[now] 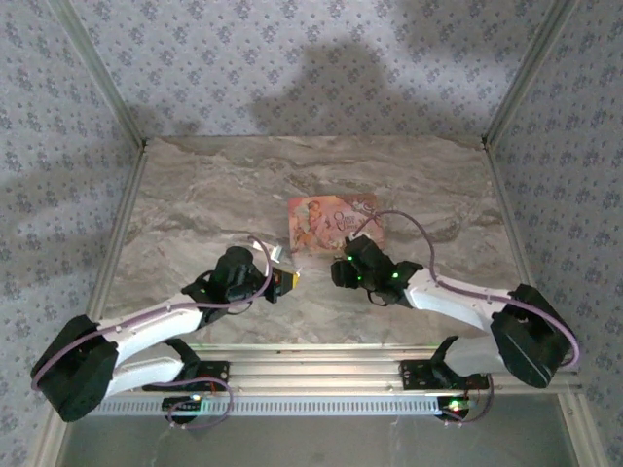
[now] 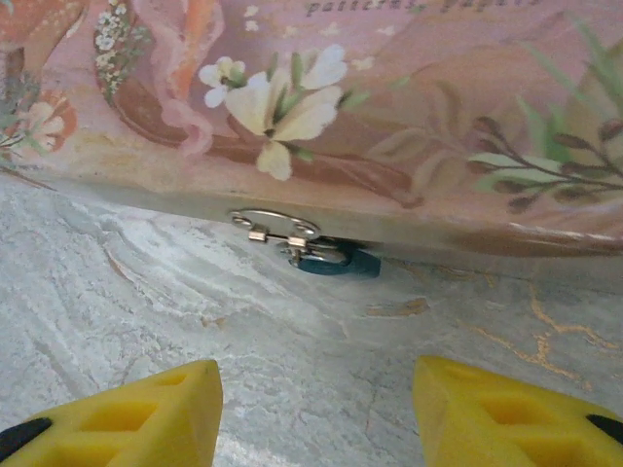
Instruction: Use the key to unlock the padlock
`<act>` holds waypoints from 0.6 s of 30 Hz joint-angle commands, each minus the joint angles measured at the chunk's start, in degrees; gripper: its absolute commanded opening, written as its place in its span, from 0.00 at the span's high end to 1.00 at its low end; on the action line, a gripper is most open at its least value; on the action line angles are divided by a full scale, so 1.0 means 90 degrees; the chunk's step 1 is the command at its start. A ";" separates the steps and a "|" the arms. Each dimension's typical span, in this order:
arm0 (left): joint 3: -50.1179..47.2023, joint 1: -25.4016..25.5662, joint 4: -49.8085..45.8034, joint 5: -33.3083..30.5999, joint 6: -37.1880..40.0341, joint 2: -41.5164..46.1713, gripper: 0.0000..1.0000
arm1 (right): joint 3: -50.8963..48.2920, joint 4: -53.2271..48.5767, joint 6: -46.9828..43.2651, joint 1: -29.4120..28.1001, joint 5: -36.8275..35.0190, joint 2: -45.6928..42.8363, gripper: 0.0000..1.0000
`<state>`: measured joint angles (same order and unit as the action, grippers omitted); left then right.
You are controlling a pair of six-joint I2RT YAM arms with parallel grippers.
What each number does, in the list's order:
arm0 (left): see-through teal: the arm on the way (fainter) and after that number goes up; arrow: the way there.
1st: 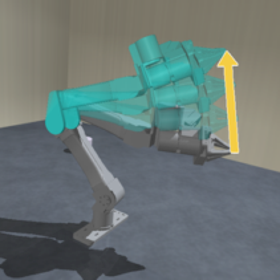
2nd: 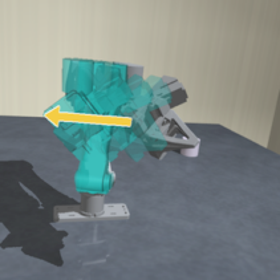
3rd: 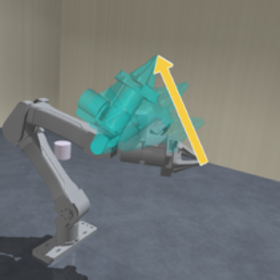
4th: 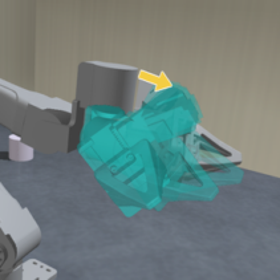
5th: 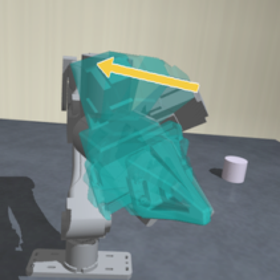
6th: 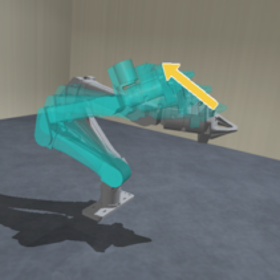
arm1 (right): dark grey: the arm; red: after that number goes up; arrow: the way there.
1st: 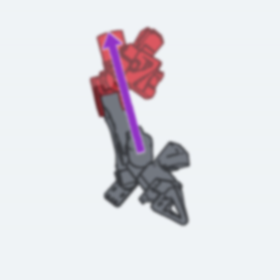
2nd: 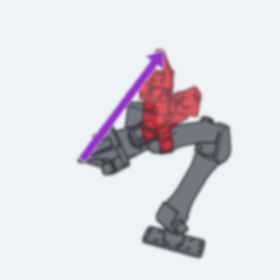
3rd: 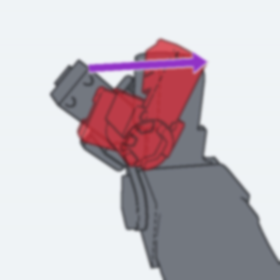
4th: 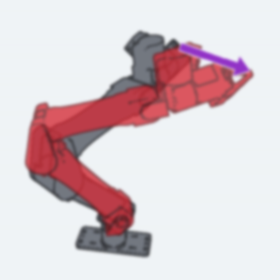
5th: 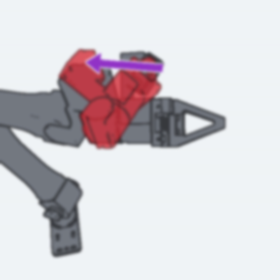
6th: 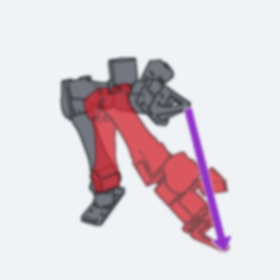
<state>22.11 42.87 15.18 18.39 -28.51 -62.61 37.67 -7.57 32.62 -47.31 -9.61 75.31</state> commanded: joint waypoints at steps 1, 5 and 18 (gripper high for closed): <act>-0.0044 0.0050 -0.0142 -0.0054 0.0131 0.0122 1.00 | 0.0482 -0.0409 0.0304 -0.0251 -0.0983 0.0519 0.45; -0.0035 0.0051 -0.0213 -0.0042 0.0160 0.0144 1.00 | 0.0983 -0.0752 0.0631 -0.0426 -0.1432 0.1143 0.45; -0.0064 0.0035 -0.0464 -0.0117 0.0307 0.0304 1.00 | 0.1976 -0.1256 0.1287 -0.0631 -0.2044 0.2438 0.46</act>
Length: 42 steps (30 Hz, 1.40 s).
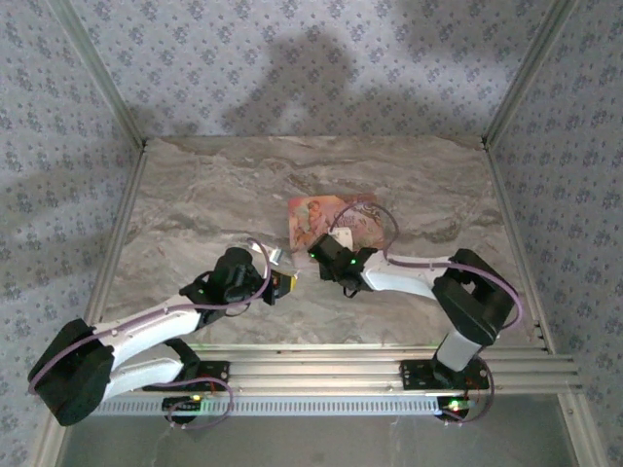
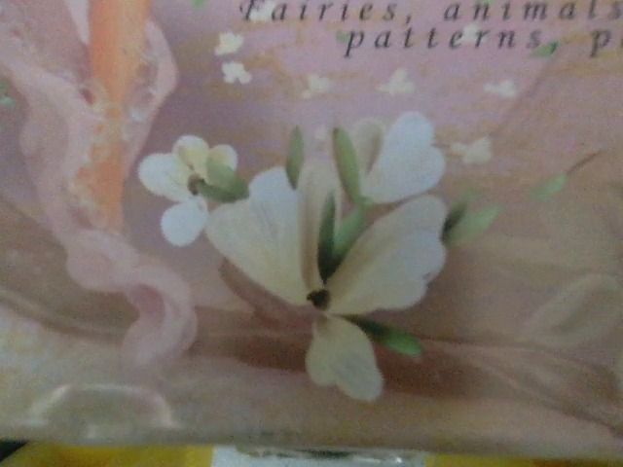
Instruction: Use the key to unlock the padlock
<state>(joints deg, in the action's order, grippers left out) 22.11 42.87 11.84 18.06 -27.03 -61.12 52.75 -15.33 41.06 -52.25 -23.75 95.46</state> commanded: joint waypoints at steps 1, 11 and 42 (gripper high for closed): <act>-0.0074 0.0037 -0.0097 -0.0083 0.0151 0.0150 1.00 | 0.0351 -0.0440 0.0403 -0.0086 -0.0531 0.0254 0.46; -0.0094 0.0036 -0.0288 -0.0092 0.0293 0.0268 1.00 | 0.0756 -0.0568 0.0439 -0.0121 -0.0642 0.0791 0.55; -0.0263 0.0037 0.1288 0.0783 0.0151 -0.0266 1.00 | 0.1336 -0.1512 -0.0426 0.0633 0.3614 -0.0747 1.00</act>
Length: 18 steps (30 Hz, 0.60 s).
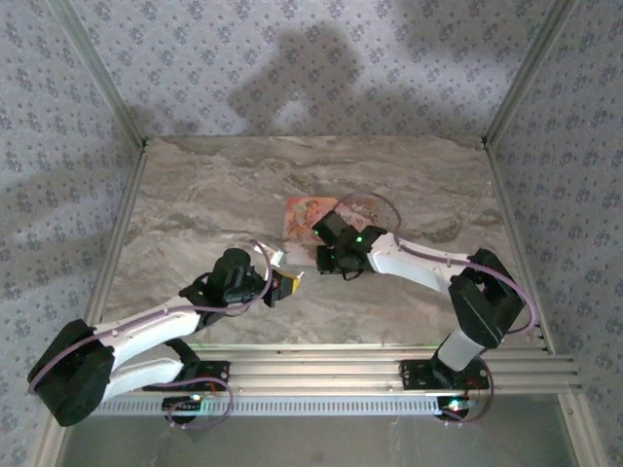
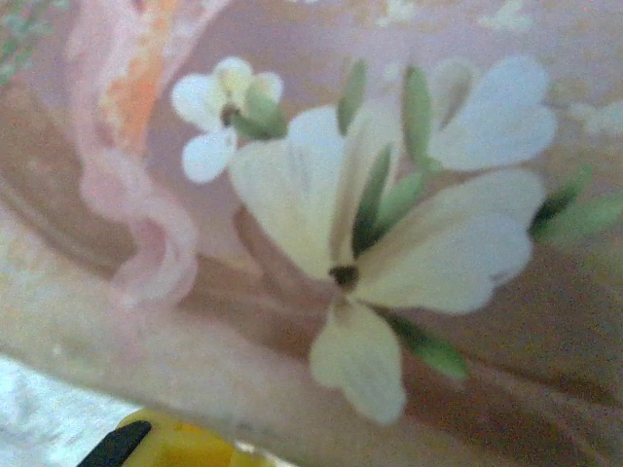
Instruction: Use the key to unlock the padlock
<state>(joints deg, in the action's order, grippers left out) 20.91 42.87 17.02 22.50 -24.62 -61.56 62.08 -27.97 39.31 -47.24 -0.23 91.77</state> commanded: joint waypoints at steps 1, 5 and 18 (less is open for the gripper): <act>-0.0152 0.0040 0.0833 0.0296 -0.0124 -0.0289 1.00 | 0.0313 -0.0083 -0.0243 0.0109 0.1162 -0.0384 1.00; -0.0156 0.0042 0.1203 0.0390 -0.0071 -0.0610 1.00 | 0.0423 -0.0067 -0.0286 0.0335 0.1860 -0.0435 1.00; -0.0375 0.0031 0.2514 0.0469 -0.0223 -0.1238 1.00 | 0.0265 0.0404 0.0063 0.0949 0.3268 -0.0695 1.00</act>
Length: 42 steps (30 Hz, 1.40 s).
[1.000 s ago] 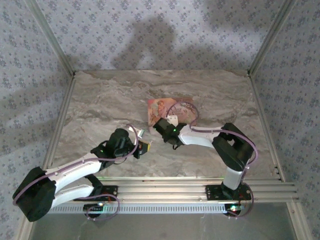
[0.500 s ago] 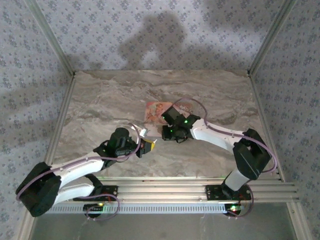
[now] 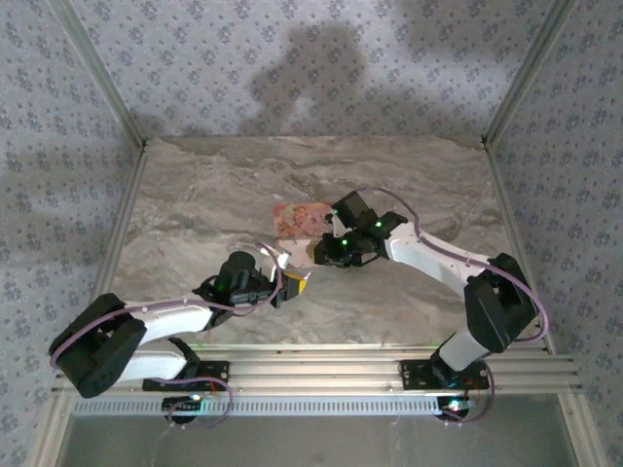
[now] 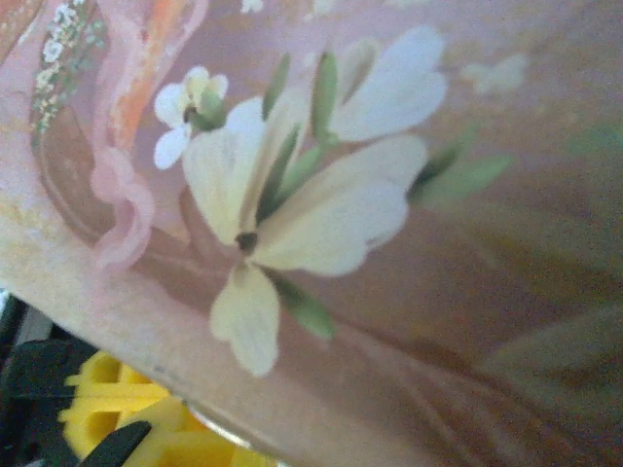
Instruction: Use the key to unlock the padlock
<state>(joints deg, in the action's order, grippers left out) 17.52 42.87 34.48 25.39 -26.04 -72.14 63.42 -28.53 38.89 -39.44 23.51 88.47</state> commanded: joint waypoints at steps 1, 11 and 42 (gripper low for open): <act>0.0011 0.0026 0.0587 0.0144 -0.0073 -0.0094 1.00 | 0.0105 0.0501 0.0145 0.0109 0.0682 -0.0370 1.00; 0.0315 0.0024 0.0480 0.0034 -0.0086 -0.0122 1.00 | -0.0087 0.0677 0.0388 0.0078 0.0535 -0.0569 1.00; 0.0787 0.0030 0.0159 -0.0197 -0.0082 -0.0276 1.00 | -0.0230 0.0824 0.0482 -0.0129 0.0413 -0.0620 1.00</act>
<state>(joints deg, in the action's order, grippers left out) 21.98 42.87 34.57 22.74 -27.64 -74.08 60.88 -23.79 43.99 -39.90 25.54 85.58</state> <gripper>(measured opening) 0.044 0.195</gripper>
